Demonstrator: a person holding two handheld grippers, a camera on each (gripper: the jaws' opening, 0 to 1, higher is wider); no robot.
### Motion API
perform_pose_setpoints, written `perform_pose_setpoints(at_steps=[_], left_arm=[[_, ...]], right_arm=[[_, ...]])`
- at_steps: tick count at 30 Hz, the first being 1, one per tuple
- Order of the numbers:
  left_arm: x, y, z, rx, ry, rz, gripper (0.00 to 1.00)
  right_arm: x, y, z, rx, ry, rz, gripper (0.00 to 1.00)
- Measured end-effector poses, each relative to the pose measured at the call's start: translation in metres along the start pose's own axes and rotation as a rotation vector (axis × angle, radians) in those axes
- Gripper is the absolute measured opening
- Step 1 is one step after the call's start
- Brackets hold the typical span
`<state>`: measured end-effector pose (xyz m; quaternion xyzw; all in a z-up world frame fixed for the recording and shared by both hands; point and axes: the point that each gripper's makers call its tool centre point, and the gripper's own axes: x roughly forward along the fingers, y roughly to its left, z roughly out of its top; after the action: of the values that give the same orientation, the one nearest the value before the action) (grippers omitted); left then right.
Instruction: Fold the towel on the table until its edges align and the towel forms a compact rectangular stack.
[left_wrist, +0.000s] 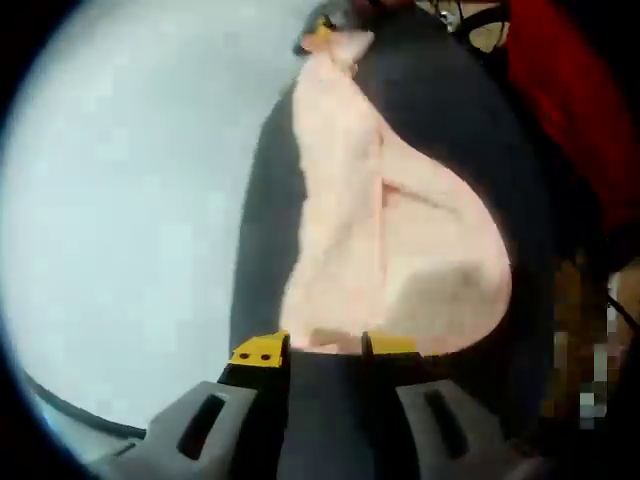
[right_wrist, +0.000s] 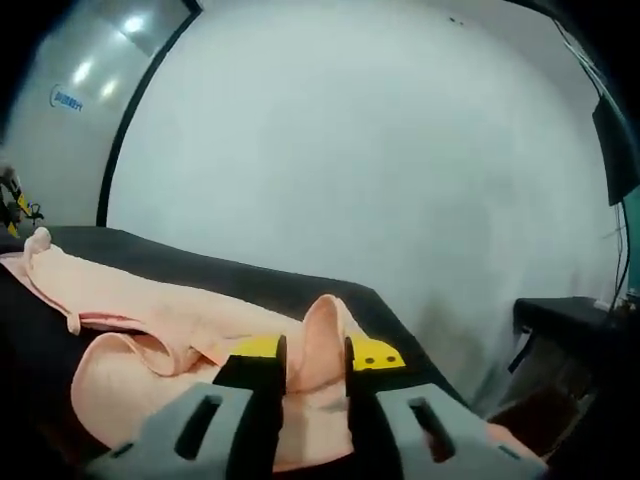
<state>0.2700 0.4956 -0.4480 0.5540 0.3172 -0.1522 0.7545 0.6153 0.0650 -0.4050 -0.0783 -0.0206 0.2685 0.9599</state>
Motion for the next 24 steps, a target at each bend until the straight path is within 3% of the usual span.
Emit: perform_pose_setpoints(at_steps=[2,6,10,11,18,20,22,24], left_arm=[[0.010,-0.002,0.002,0.025,0.007,-0.017,0.26],[0.023,0.010,0.001,0.151,0.070,-0.011,0.19],[0.031,-0.010,0.000,0.204,0.071,-0.139,0.17],[0.032,-0.010,0.001,0.216,0.065,-0.137,0.15],[0.030,-0.008,0.000,0.158,0.028,-0.146,0.15],[0.031,-0.010,-0.001,0.177,0.041,-0.166,0.09],[0.030,0.014,-0.002,0.271,0.086,-0.062,0.01],[0.024,0.031,0.001,0.240,0.100,-0.013,0.00]], right_arm=[[0.001,0.000,-0.001,-0.002,0.005,0.000,0.21],[0.001,-0.001,-0.003,-0.008,0.011,-0.002,0.21],[0.001,-0.001,-0.004,-0.008,0.015,-0.004,0.20],[0.001,-0.002,-0.004,-0.009,0.015,-0.006,0.20],[0.000,-0.003,-0.006,0.002,0.026,-0.012,0.20],[-0.002,-0.002,-0.003,0.007,0.017,-0.010,0.20],[-0.003,0.001,0.004,0.026,-0.019,0.008,0.20],[-0.003,0.000,0.005,0.027,-0.026,0.006,0.19]])
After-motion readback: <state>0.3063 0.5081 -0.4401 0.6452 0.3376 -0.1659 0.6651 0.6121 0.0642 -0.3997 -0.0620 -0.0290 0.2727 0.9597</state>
